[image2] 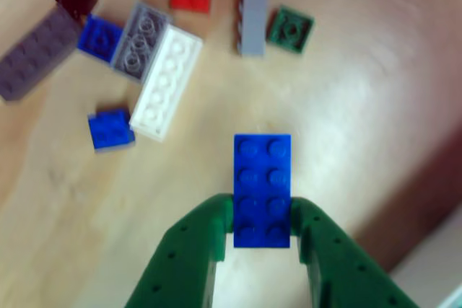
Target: Put all lego bricks in the bin.
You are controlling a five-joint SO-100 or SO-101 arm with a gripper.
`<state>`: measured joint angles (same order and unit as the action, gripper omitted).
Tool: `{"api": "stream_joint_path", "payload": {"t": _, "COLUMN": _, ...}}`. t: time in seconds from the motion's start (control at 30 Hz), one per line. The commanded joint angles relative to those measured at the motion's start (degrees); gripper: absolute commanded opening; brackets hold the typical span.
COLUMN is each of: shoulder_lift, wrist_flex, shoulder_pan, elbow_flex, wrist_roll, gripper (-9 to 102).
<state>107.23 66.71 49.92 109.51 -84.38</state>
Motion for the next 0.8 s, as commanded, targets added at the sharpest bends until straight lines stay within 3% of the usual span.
{"api": "stream_joint_path", "payload": {"t": 0.0, "shoulder_lift": 24.61, "wrist_flex": 17.4, "shoulder_pan": 13.01, "elbow_flex": -4.22, "wrist_roll": -4.39, "gripper": 0}}
{"api": "stream_joint_path", "payload": {"t": 0.17, "shoulder_lift": 32.26, "wrist_flex": 14.94, "shoulder_pan": 31.29, "elbow_flex": 2.37, "wrist_roll": -18.02, "gripper": 0}}
{"api": "stream_joint_path", "payload": {"t": 0.3, "shoulder_lift": 29.0, "wrist_flex": 4.31, "shoulder_pan": 36.12, "elbow_flex": 9.32, "wrist_roll": -20.48, "gripper": 0}}
{"api": "stream_joint_path", "payload": {"t": 0.33, "shoulder_lift": 28.39, "wrist_flex": 1.41, "shoulder_pan": 36.3, "elbow_flex": 11.6, "wrist_roll": -19.95, "gripper": 1}}
{"api": "stream_joint_path", "payload": {"t": 0.37, "shoulder_lift": 27.77, "wrist_flex": -0.88, "shoulder_pan": 36.21, "elbow_flex": 13.8, "wrist_roll": -19.95, "gripper": 10}}
{"api": "stream_joint_path", "payload": {"t": 0.43, "shoulder_lift": 26.81, "wrist_flex": -4.83, "shoulder_pan": 34.89, "elbow_flex": 16.88, "wrist_roll": -17.84, "gripper": 40}}
{"api": "stream_joint_path", "payload": {"t": 0.53, "shoulder_lift": 25.31, "wrist_flex": -3.08, "shoulder_pan": 31.82, "elbow_flex": 14.68, "wrist_roll": -14.24, "gripper": 42}}
{"api": "stream_joint_path", "payload": {"t": 0.7, "shoulder_lift": 22.06, "wrist_flex": 7.82, "shoulder_pan": 25.05, "elbow_flex": 3.6, "wrist_roll": -9.67, "gripper": 46}}
{"api": "stream_joint_path", "payload": {"t": 0.77, "shoulder_lift": 16.52, "wrist_flex": 5.1, "shoulder_pan": 20.21, "elbow_flex": -0.97, "wrist_roll": -4.39, "gripper": 45}}
